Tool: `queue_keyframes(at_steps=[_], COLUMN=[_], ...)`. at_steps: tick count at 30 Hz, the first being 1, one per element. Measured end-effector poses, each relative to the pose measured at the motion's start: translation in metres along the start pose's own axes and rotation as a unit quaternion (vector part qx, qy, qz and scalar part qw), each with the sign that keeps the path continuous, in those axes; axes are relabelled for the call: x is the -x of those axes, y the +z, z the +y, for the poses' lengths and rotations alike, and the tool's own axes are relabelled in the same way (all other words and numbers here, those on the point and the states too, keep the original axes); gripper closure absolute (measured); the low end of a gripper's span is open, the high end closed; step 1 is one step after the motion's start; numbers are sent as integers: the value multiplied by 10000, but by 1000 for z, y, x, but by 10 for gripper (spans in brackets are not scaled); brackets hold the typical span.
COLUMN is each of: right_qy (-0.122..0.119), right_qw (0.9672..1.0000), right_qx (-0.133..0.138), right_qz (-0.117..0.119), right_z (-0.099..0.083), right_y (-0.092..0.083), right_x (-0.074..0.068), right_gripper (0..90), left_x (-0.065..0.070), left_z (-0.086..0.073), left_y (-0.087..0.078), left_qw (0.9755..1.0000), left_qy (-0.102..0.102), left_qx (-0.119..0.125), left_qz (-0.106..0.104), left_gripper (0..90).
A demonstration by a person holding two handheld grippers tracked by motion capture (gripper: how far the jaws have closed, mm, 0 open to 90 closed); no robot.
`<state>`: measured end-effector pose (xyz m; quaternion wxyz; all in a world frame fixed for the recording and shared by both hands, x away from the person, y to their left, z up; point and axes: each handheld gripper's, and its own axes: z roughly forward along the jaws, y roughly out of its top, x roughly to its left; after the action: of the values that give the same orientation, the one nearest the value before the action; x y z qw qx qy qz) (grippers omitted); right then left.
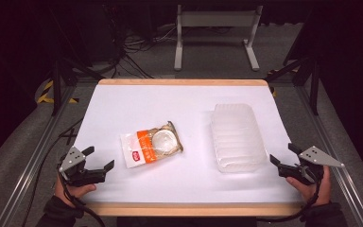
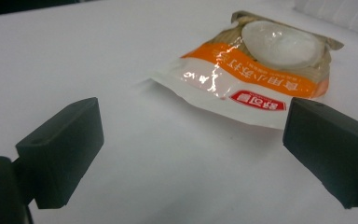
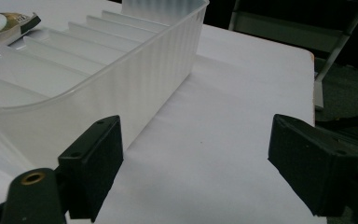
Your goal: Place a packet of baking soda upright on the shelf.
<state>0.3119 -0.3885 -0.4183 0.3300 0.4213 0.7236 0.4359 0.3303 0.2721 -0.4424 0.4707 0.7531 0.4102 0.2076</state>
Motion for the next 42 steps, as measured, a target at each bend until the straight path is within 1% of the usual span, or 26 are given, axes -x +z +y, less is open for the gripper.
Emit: queue_keyframes(at_steps=[1,3,4,6,7,9,10,12,13,14,15,18,20,21,26,29,30,31,32,33,34,35,36,38,39,42], right_qy=[-14,-41,-38,-55,-44,-53,-63,-96,-99,-99,-136,-141,-137,-144,-159,-173,-178,-192,-191,-191,-184,-179,-175,-169,-158,-149], right_qw=[10000,10000,10000,10000,10000,10000,9999,9999,9998,9998,9997,9997,9996,9996,9995,9994,9994,9994,9994,9994,9994,9994,9994,9994,9994,9993], right_qx=[-14,-42,-57,-74,-83,-71,-70,-118,-152,-152,-167,-169,-202,-204,-210,-234,-234,-225,-225,-225,-230,-230,-232,-228,-233,-234], right_qz=[30,38,39,27,26,20,36,60,81,81,105,130,140,145,178,197,198,204,206,206,205,211,211,217,217,239], right_z=[-1,-2,-2,-2,-2,-1,-1,-1,-2,-2,-2,-2,-3,-3,-3,-3,-3,-3,-3,-3,-3,-3,-3,-3,-3,-3], right_y=[1,1,2,2,2,2,2,3,4,4,4,5,6,6,6,6,6,6,7,7,7,7,7,7,7,8], right_x=[0,0,-1,-1,0,-1,-1,-3,-4,-4,-5,-5,-5,-5,-5,-6,-6,-6,-6,-6,-7,-6,-6,-6,-6,-7], right_gripper=[187,188,188,189,190,190,191,191,191,191,191,191,191,191,190,190,190,190,190,190,190,190,190,190,190,190], left_x=[1,2,2,2,2,1,2,2,4,4,6,8,9,10,13,17,18,19,18,18,18,17,16,14,12,9], left_z=[0,-1,-1,-2,-2,-3,-3,-2,-1,-1,0,3,6,7,11,14,15,15,15,15,14,14,14,14,14,16], left_y=[2,5,7,9,9,9,10,12,15,15,19,28,34,37,44,50,52,54,56,56,58,59,59,60,61,65], left_qw=[9999,9997,9994,9992,9988,9983,9979,9968,9961,9961,9947,9913,9891,9873,9813,9785,9785,9778,9771,9771,9750,9753,9740,9733,9720,9694], left_qy=[-9,-58,-117,-146,-222,-295,-365,-440,-490,-490,-599,-800,-936,-1010,-1202,-1287,-1282,-1339,-1349,-1349,-1425,-1433,-1490,-1526,-1591,-1745], left_qx=[-105,-189,-303,-331,-411,-407,-422,-466,-541,-541,-607,-797,-820,-855,-873,-964,-1005,-1068,-1130,-1130,-1162,-1141,-1136,-1116,-1098,-1043], left_qz=[7,-116,-120,-158,-166,-303,-324,-476,-488,-488,-571,-670,-791,-883,-1227,-1293,-1267,-1204,-1201,-1201,-1247,-1232,-1277,-1301,-1338,-1373], left_gripper=[73,90,94,93,94,93,96,125,127,127,127,135,148,156,161,161,161,161,165,170,170,171,174,177,179,178])
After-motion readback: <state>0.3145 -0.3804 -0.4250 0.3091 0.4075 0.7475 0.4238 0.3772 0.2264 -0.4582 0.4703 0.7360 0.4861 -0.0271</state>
